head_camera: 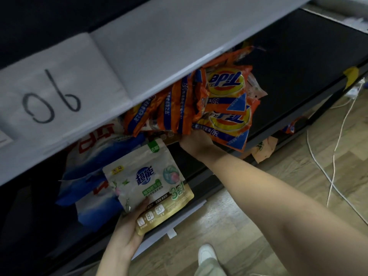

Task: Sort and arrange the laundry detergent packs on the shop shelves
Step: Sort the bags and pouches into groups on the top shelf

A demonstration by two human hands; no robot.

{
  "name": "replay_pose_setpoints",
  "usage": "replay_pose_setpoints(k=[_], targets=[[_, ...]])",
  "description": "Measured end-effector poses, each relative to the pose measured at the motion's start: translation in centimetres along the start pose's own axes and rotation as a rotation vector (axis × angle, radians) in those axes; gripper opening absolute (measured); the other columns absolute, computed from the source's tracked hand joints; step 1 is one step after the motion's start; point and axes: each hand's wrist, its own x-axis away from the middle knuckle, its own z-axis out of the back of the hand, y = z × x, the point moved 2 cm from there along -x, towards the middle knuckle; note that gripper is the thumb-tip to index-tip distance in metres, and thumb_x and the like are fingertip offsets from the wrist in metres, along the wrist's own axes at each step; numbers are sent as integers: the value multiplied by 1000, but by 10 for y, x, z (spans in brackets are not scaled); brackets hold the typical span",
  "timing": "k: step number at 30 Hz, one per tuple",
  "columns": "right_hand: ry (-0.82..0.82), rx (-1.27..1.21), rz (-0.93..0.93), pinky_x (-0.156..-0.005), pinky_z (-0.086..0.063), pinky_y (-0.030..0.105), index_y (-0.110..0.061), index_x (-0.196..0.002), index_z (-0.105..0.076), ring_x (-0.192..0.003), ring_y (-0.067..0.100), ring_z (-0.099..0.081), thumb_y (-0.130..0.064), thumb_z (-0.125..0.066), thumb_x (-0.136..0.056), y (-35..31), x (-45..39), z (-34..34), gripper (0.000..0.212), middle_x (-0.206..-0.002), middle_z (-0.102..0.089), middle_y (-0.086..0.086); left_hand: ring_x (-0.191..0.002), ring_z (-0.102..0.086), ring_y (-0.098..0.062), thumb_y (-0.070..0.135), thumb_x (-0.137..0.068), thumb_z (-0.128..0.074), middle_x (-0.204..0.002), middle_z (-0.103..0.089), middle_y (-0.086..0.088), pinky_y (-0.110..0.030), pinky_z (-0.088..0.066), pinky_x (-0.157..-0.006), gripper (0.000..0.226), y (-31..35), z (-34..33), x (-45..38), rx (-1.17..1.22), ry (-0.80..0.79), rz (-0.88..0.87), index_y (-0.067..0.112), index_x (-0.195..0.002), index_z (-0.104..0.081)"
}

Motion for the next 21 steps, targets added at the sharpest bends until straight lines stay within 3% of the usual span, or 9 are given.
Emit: replay_pose_setpoints(k=[2,4,5,7,9,11,14,18,21], targets=[[77,-164,-36,-52,-54,32,9,-84,-65,-75,37,-67,6,-60,-81,1,-4,-7,7,-87,-65,26,-88,-72,-21,0,-84,-53,-103,-72,-13,-36,-59,-74,29,-1,5,0,26,-14,-4,11,-109,-62],[108,-426,-249,-53,-44,21,0,-88,-66,-83,29,-65,-10,-56,-87,8,-3,-3,14,-92,-66,17,-89,-71,-22,2,-77,-56,-105,-71,-14,-40,-57,-77,34,0,11,-1,41,13,-11,12,-110,-62],[38,-457,-305,-55,-40,19,-6,-91,-65,-92,28,-63,-21,-56,-89,11,-3,-9,17,-99,-66,14,-88,-72,-23,2,-75,-57,-105,-71,-14,-41,-56,-77,36,-1,15,-4,53,3,0,11,-109,-62],[-62,-472,-345,-63,-40,24,-9,-88,-63,-96,28,-61,-24,-55,-90,12,-2,-14,17,-102,-65,16,-86,-72,-23,3,-73,-57,-105,-71,-15,-41,-56,-77,37,-2,19,-3,47,9,4,10,-109,-62],[129,-461,-269,-60,-46,29,-7,-71,-61,-75,30,-63,-6,-64,-82,4,1,7,11,-83,-65,19,-85,-72,-23,4,-74,-57,-105,-71,-16,-39,-58,-75,37,-3,24,-3,51,15,17,9,-110,-61],[208,-246,-56,-46,-50,29,-2,-59,-61,-57,31,-64,10,-75,-60,-4,1,6,19,-66,-64,18,-85,-72,-23,4,-74,-57,-105,-71,-16,-39,-59,-72,38,-4,29,-1,65,8,21,8,-111,-61],[12,-36,-19,-59,-51,31,-1,-80,-67,-76,31,-67,5,-67,-75,-9,11,3,8,-84,-67,15,-84,-72,-23,5,-73,-57,-104,-71,-17,-40,-58,-74,31,-2,33,3,94,0,34,8,-99,-72],[90,-66,-35,-51,-52,31,-2,-67,-69,-68,31,-67,4,-81,-48,-13,38,-3,24,-75,-69,13,-82,-72,-23,4,-79,-56,-101,-72,-16,-42,-56,-77,25,-1,37,8,89,30,59,13,-76,-79],[103,-137,21,-57,-54,39,1,-76,-70,-81,38,-67,2,-79,-54,-24,60,-17,24,-88,-68,18,-82,-72,-23,3,-68,-73,-101,-71,-17,-43,-55,-77,13,-1,40,11,81,37,77,10,-77,-79]])
